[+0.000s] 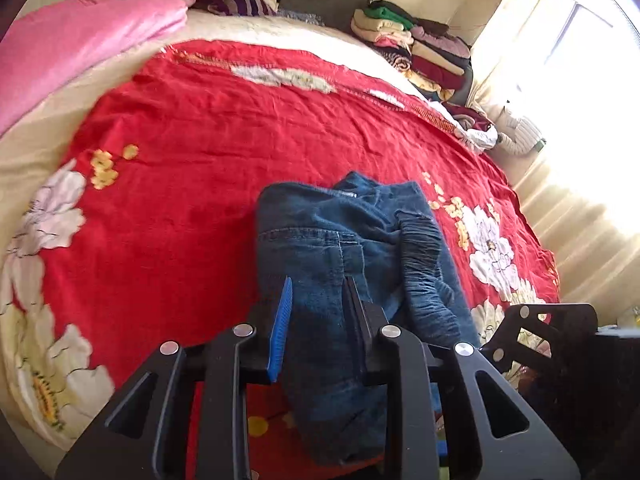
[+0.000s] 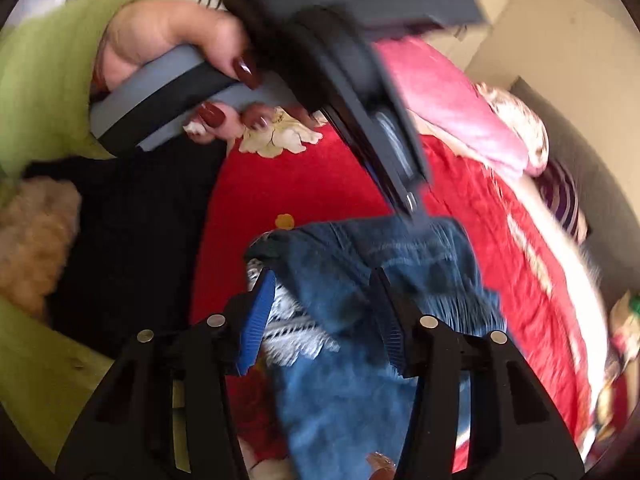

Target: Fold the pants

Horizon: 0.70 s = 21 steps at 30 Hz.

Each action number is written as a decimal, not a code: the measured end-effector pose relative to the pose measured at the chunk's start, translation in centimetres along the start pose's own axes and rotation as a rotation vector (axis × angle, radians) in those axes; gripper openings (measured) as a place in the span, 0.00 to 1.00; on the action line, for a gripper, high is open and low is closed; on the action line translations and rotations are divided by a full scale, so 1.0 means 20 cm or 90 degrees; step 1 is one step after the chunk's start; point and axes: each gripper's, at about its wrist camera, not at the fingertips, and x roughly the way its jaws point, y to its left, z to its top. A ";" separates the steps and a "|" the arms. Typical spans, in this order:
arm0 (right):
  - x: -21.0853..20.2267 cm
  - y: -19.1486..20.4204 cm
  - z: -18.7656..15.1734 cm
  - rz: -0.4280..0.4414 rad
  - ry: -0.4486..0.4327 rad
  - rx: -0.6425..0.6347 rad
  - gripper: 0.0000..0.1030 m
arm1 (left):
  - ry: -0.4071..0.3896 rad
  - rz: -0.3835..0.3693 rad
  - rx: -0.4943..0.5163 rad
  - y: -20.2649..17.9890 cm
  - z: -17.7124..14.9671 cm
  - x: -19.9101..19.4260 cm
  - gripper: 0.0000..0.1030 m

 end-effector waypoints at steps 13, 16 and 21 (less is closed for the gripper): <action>0.07 0.00 -0.20 0.113 0.049 0.023 0.01 | 0.000 0.006 0.010 -0.01 -0.05 0.12 0.25; 0.06 0.00 -0.20 0.111 0.046 0.036 0.03 | -0.008 0.008 0.012 -0.02 -0.06 0.11 0.28; 0.00 -0.03 -0.17 0.111 0.045 0.055 0.09 | -0.017 0.008 0.019 -0.04 -0.07 0.09 0.33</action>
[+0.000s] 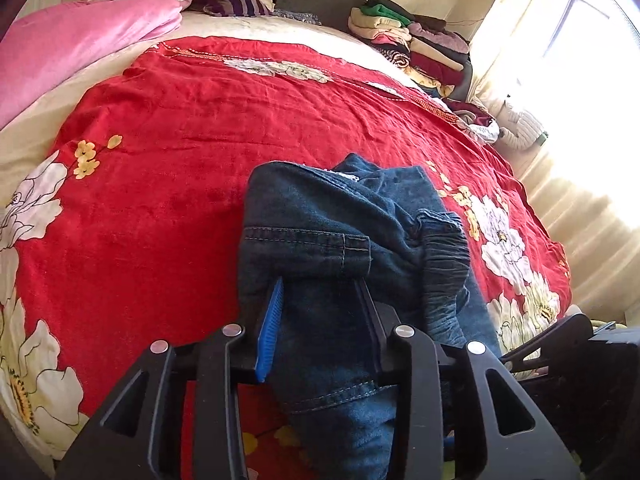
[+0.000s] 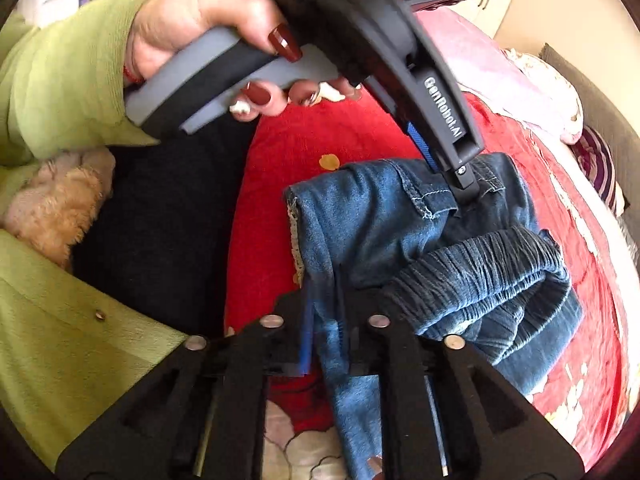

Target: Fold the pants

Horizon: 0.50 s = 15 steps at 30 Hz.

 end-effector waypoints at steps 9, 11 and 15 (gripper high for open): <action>-0.11 0.01 0.02 0.007 -0.032 0.042 0.30 | -0.007 0.013 0.011 -0.02 -0.02 -0.04 0.33; -0.11 0.00 0.02 0.004 -0.035 0.046 0.31 | -0.009 0.013 0.010 -0.02 -0.02 -0.04 0.33; -0.12 -0.05 0.02 0.003 -0.045 0.062 0.34 | -0.012 0.016 0.012 -0.03 -0.02 -0.06 0.36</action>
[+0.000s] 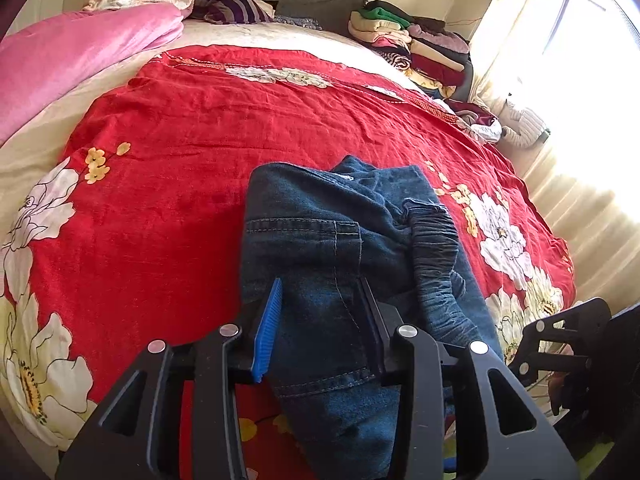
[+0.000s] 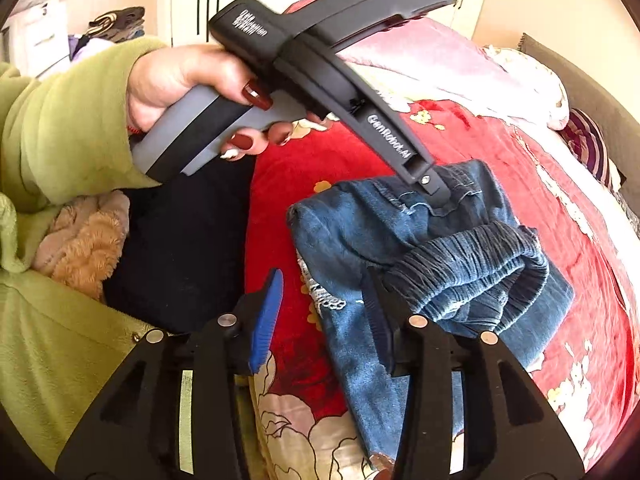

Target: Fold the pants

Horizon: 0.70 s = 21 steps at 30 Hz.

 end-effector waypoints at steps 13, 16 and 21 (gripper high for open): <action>-0.21 -0.13 0.01 -0.064 -0.077 0.119 0.59 | -0.036 0.011 0.000 -0.01 -0.01 -0.13 0.51; -0.28 -0.26 -0.01 -0.120 -0.101 0.198 0.66 | -0.051 0.019 -0.004 0.00 0.00 -0.17 0.56; -0.33 -0.45 -0.10 -0.189 -0.104 0.321 0.68 | -0.064 0.032 -0.014 0.02 0.00 -0.19 0.65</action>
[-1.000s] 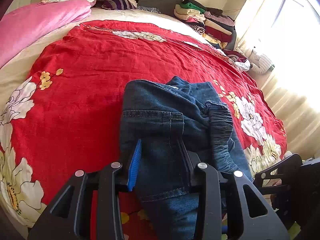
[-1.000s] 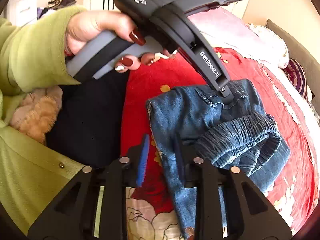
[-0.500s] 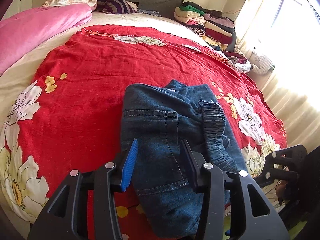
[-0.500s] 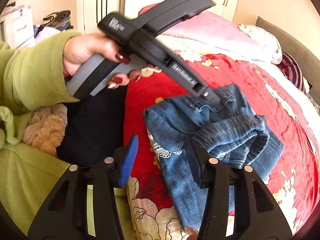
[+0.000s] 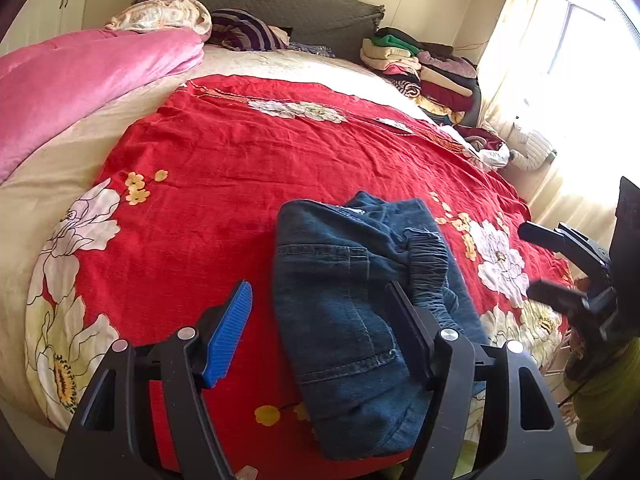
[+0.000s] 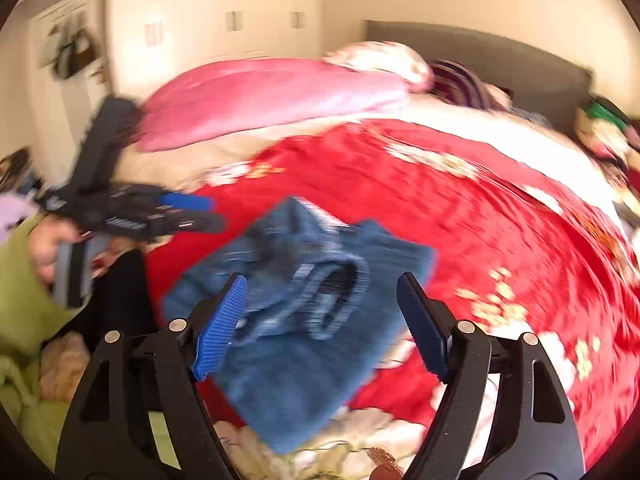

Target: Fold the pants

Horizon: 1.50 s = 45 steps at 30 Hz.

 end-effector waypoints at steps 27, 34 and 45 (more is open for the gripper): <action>0.49 -0.20 -0.18 0.100 0.121 0.242 0.13 | 0.062 0.004 -0.035 -0.07 -0.07 0.31 0.34; 0.38 -0.09 -0.06 0.065 0.061 0.130 0.07 | 0.040 -0.012 -0.034 -0.08 0.03 0.24 0.29; 0.44 -0.16 0.22 0.039 0.007 0.085 0.07 | 0.007 0.010 -0.022 -0.06 0.26 0.27 0.29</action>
